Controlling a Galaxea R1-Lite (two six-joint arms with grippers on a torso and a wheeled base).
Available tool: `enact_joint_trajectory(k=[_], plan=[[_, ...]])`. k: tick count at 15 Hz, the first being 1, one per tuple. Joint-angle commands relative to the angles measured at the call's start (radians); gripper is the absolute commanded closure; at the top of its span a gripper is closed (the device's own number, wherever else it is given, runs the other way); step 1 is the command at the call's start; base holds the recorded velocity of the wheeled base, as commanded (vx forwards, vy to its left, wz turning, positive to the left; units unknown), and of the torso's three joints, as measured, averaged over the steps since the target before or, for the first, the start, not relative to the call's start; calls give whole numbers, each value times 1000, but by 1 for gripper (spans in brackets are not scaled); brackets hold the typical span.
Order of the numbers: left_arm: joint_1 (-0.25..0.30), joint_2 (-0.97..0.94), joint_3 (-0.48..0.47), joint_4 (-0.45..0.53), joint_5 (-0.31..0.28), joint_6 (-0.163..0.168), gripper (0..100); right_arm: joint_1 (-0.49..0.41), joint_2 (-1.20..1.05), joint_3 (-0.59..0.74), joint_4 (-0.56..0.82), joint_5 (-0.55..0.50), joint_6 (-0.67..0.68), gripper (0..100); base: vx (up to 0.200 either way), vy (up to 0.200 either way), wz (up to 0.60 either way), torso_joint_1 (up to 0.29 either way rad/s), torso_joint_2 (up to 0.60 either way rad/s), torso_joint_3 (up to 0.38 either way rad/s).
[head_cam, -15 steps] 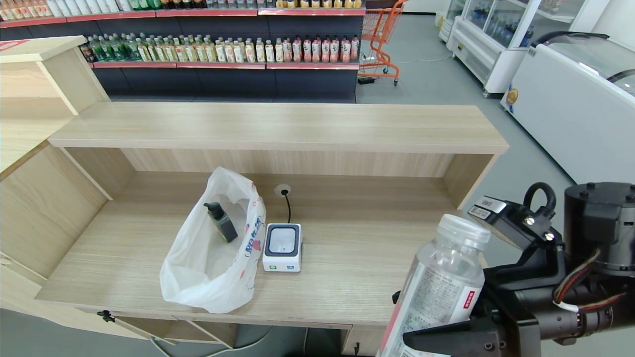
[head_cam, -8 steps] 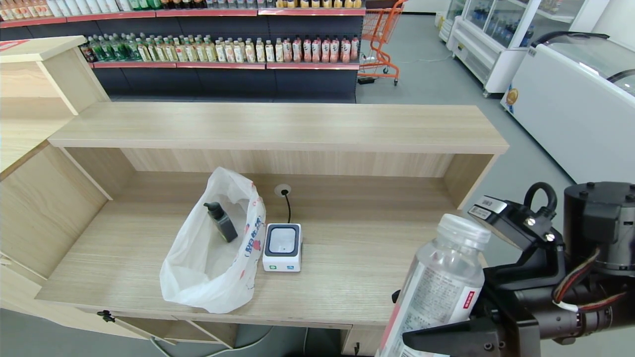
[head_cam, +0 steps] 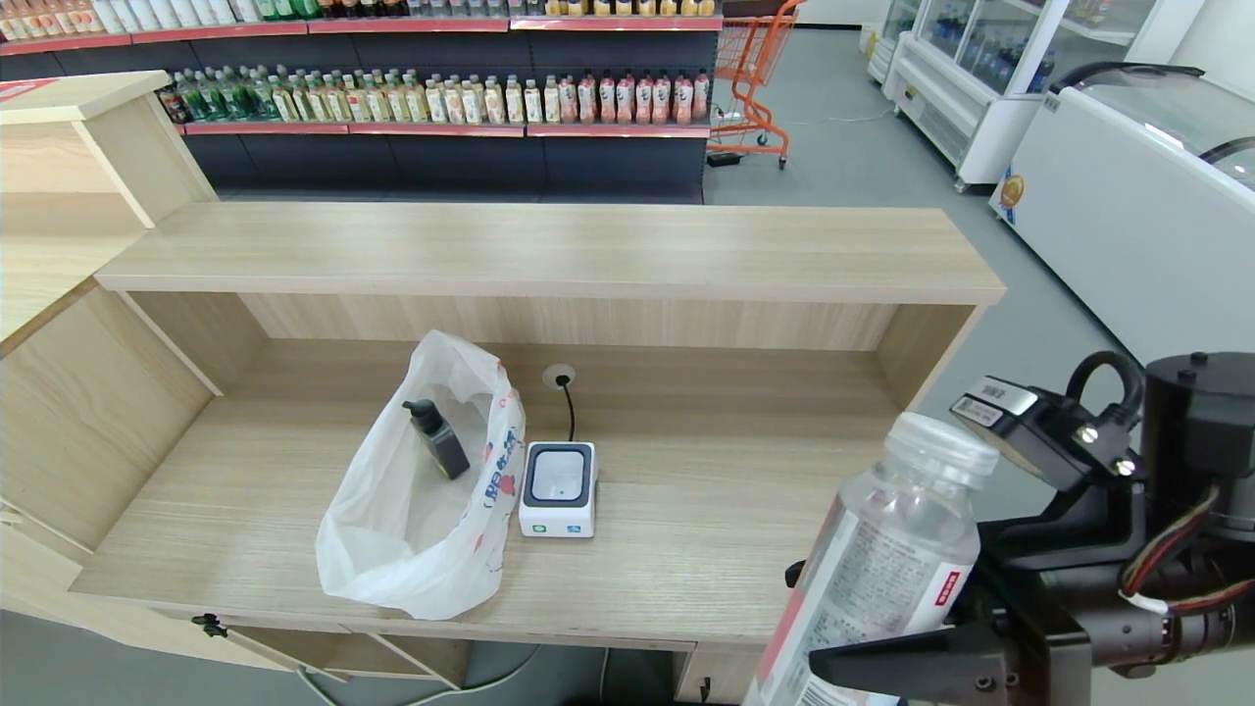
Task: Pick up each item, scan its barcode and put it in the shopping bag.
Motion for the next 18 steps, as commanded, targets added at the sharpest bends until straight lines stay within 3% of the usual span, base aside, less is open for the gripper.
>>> enact_joint_trajectory(k=[1, 2, 4, 6, 9, 11, 15, 18], plan=[[0, 0, 0, 0, -1, 0, 0, -4, -15, 2, 1, -17, -81, 100, 0, 0, 0, 0, 0, 0], [-1, 0, 0, 0, -1, 0, 0, -19, -7, 0, 0, -74, -159, 100, 0, 0, 0, 0, 0, 0], [0, 2, 0, 0, -1, 1, 0, -63, -10, 0, 0, -343, -448, 100, 0, 0, 0, 0, 0, 0], [0, 0, 0, 0, -1, 0, 0, -129, -9, 0, -22, -524, -701, 100, 0, 0, 0, 0, 0, 0], [0, 2, 0, 0, -1, 0, 0, -232, -1, 31, -101, -559, -935, 100, 0, 0, 0, 0, 0, 0], [0, 0, 0, 0, 1, 0, 0, -238, 19, 144, -307, -563, -1018, 100, 0, 0, 0, 0, 0, 0], [0, 0, 0, 0, -1, 0, 0, -361, 7, 302, -638, -563, -1236, 100, 0, 0, 0, 0, 0, 0], [0, 0, 0, 0, -1, 0, 0, -304, -42, 413, -680, -571, -1350, 100, 0, 0, 0, 0, 0, 0]])
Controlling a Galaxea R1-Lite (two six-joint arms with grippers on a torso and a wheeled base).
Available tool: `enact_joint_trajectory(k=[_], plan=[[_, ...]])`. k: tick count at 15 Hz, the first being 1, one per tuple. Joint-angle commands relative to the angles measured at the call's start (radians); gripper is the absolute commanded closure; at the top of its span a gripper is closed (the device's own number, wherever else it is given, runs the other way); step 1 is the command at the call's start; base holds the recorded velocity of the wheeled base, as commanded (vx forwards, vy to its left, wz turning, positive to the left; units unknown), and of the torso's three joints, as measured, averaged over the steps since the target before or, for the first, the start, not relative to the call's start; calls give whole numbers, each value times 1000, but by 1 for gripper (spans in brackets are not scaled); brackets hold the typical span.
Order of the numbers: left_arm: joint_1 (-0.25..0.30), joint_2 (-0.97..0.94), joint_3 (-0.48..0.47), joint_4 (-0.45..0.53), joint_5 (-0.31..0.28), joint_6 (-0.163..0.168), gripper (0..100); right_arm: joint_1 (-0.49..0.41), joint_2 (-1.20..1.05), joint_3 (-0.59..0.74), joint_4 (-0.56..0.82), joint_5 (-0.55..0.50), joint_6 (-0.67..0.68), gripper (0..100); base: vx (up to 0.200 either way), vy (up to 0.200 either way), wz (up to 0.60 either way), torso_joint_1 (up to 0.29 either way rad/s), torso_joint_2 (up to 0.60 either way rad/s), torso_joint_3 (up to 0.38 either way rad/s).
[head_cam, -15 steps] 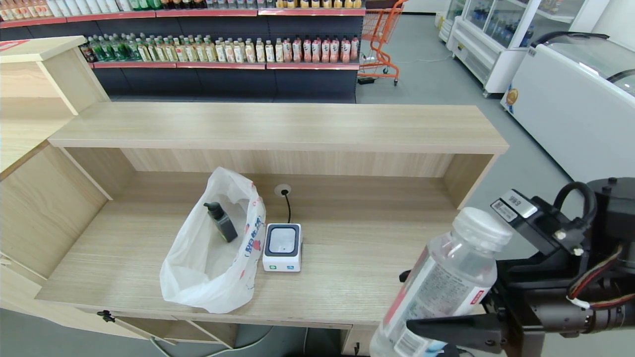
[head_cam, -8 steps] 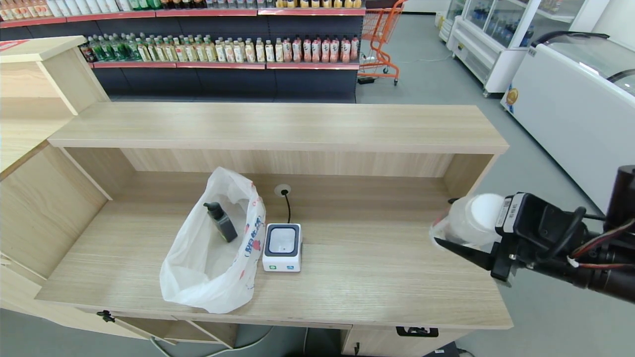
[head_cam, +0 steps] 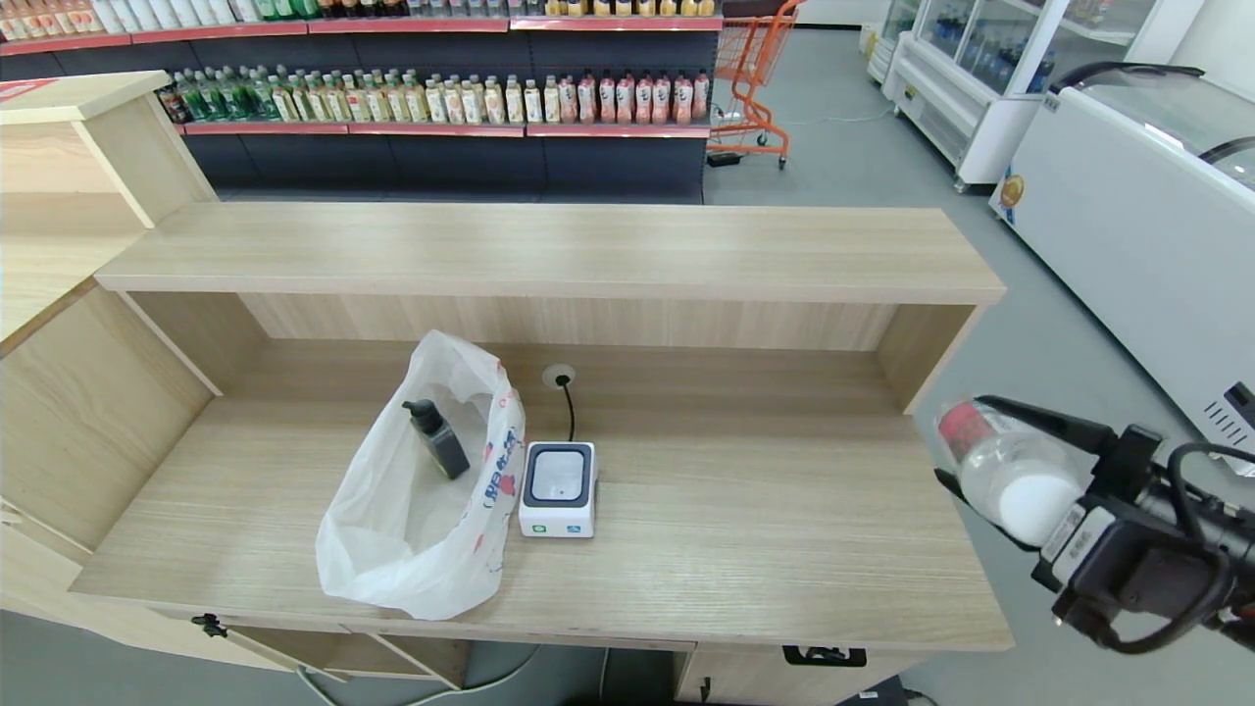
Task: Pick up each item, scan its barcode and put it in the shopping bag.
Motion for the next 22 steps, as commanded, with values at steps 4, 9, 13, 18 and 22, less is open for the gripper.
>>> enact_joint_trajectory(k=[4, 9, 13, 18, 22], plan=[[0, 0, 0, 0, -1, 1, 0, 79, -28, 50, -9, -42, -58, 100, 0, 0, 0, 0, 0, 0], [0, 0, 0, 0, 1, 1, 0, 122, -1, 56, -9, -42, -103, 100, 0, 40, 0, 0, 1, 0], [-1, 0, 0, 0, 1, 1, 0, 122, 82, 45, -18, -24, -110, 100, 0, 200, 0, 1, 1, 4], [-1, 0, 0, 0, -1, 1, 0, 74, 209, 15, -41, 44, -115, 100, 0, 200, 0, 4, 3, 4], [0, 0, 0, 0, -1, 3, 0, -27, 289, -18, -57, 128, -152, 100, 0, 200, 0, 1, 5, 6]])
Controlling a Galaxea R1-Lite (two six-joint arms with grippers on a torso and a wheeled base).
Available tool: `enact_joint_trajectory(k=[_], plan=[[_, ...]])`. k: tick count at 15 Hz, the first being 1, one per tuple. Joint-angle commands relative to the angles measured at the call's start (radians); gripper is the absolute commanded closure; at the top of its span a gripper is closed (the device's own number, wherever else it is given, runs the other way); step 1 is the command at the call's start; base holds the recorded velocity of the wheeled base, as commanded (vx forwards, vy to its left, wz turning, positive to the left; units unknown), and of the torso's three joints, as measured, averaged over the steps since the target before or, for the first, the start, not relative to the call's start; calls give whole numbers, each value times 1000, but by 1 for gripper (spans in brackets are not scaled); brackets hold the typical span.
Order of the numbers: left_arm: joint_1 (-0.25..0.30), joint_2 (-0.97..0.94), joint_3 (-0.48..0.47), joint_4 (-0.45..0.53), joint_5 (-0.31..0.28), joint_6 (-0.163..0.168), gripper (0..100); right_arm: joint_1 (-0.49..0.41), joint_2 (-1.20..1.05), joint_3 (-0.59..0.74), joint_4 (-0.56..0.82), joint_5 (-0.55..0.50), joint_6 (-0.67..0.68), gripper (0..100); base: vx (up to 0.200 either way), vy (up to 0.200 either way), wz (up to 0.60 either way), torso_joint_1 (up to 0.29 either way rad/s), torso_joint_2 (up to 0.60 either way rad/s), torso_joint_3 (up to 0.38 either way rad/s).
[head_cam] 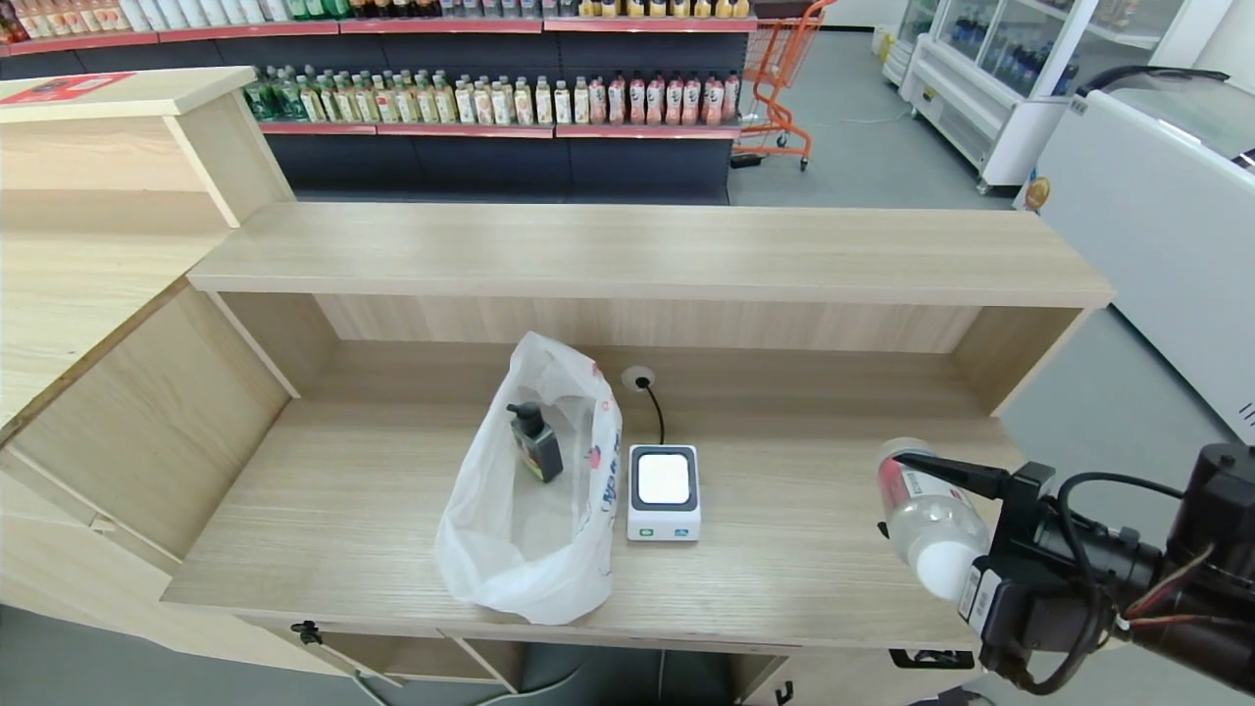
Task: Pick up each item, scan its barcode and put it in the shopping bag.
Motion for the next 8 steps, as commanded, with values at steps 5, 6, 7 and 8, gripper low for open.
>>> enact_joint_trajectory(k=[5, 6, 7, 8], plan=[[0, 0, 0, 0, 1, 1, 0, -16, 201, -148, -2, 110, 45, 100, 0, 0, 0, 0, 0, 0], [0, 0, 0, 0, 1, 1, 0, -17, 234, -180, -3, 142, 43, 100, 0, 0, 0, 0, 0, 0], [0, 0, 0, 0, -1, 3, 0, -16, 257, -205, -2, 167, 45, 100, 0, 0, 0, 0, 0, 0], [-1, 0, 0, 0, -1, 3, 0, -16, 281, -225, 1, 198, 48, 100, 0, 200, 0, 2, -2, 2]])
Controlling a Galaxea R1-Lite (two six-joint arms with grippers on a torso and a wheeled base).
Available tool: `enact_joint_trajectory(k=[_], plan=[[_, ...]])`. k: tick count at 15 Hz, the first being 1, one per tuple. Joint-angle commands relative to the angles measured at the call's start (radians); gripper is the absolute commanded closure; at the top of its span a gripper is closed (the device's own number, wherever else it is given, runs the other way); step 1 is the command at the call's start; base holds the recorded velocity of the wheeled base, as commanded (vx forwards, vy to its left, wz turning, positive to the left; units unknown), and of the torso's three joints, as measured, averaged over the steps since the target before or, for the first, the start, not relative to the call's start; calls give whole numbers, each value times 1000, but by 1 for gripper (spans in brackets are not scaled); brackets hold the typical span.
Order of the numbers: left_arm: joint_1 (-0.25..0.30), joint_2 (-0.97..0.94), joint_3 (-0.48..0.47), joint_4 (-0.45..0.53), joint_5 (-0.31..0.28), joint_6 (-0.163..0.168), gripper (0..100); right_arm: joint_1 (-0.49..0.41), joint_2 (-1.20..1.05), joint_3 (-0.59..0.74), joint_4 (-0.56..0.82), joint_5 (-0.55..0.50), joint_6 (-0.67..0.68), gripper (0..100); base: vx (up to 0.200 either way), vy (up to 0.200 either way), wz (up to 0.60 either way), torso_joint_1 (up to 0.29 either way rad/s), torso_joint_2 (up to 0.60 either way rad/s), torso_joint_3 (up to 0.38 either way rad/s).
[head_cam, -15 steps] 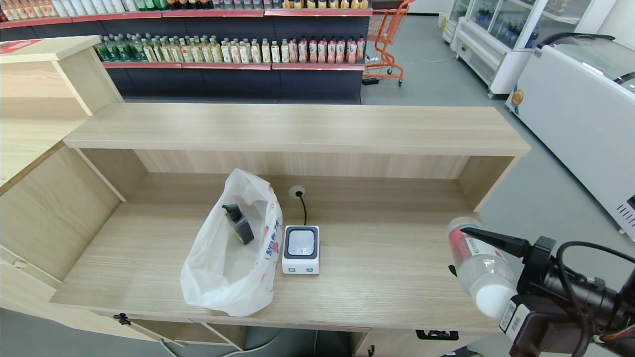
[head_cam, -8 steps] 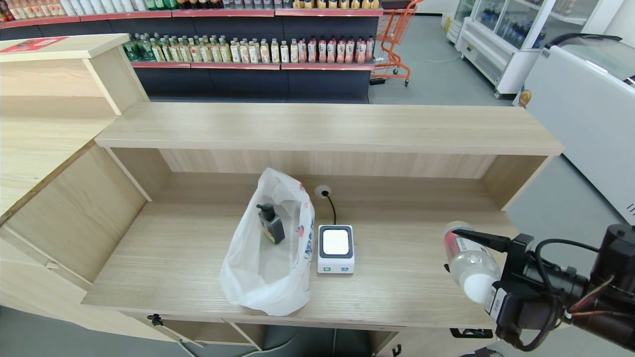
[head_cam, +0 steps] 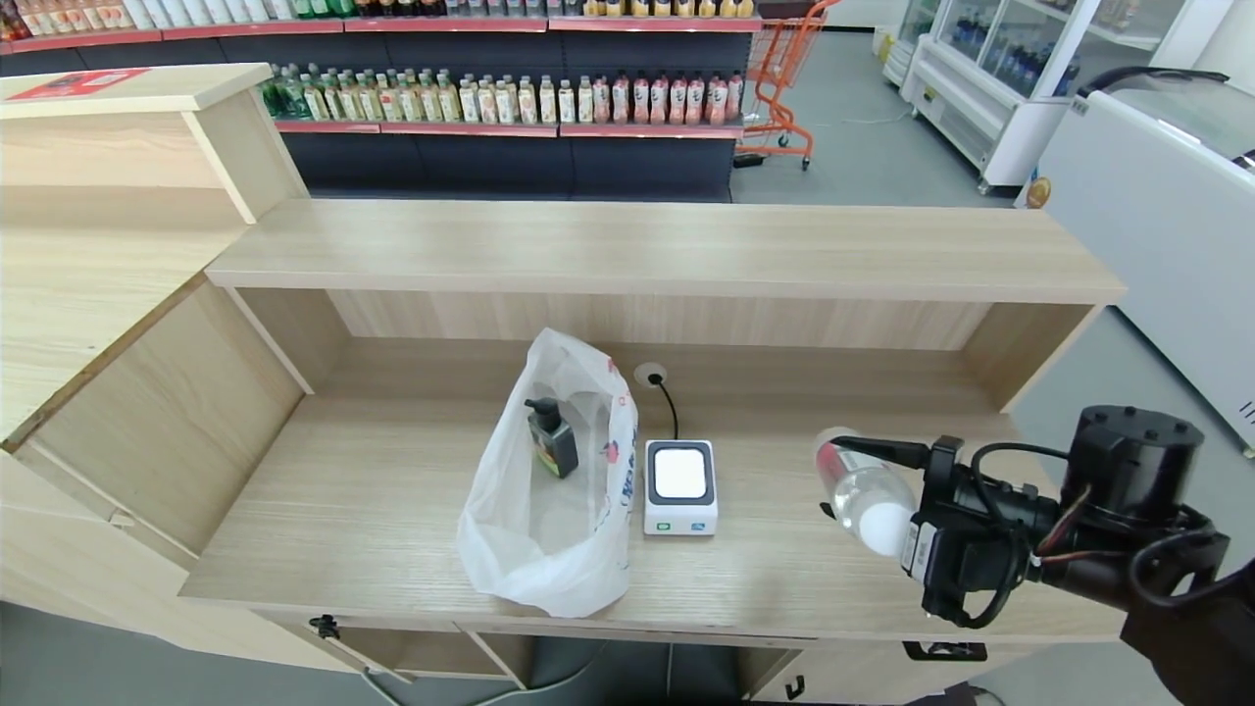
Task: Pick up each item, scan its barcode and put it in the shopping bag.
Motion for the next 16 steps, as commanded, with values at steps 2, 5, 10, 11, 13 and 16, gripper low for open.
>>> enact_joint_trajectory(k=[2, 5, 10, 11, 13, 16], plan=[[1, 1, 0, 0, 0, 0, 0, 1, 120, -103, 5, 79, 4, 100, 100, 200, 0, -2, -5, 2], [1, 0, 0, 0, 0, 2, 0, 3, 165, -141, 8, 137, 16, 100, 133, 133, 0, 6, 2, 0], [0, 0, 0, 0, 0, 2, 0, 12, 226, -173, 2, 173, 16, 100, 0, 0, 0, 0, 0, 0], [1, 0, 0, 0, 0, 2, 0, 12, 237, -173, 2, 173, 16, 100, 0, 0, 0, 0, 0, 0], [0, 0, 0, 0, 0, 0, 0, 19, 269, -186, -1, 190, 16, 100, 0, 0, 0, 0, 0, 0], [1, 0, 0, 0, 0, 0, 0, 42, 316, -226, -2, 210, 14, 100, 0, 0, 0, 0, 0, 0]])
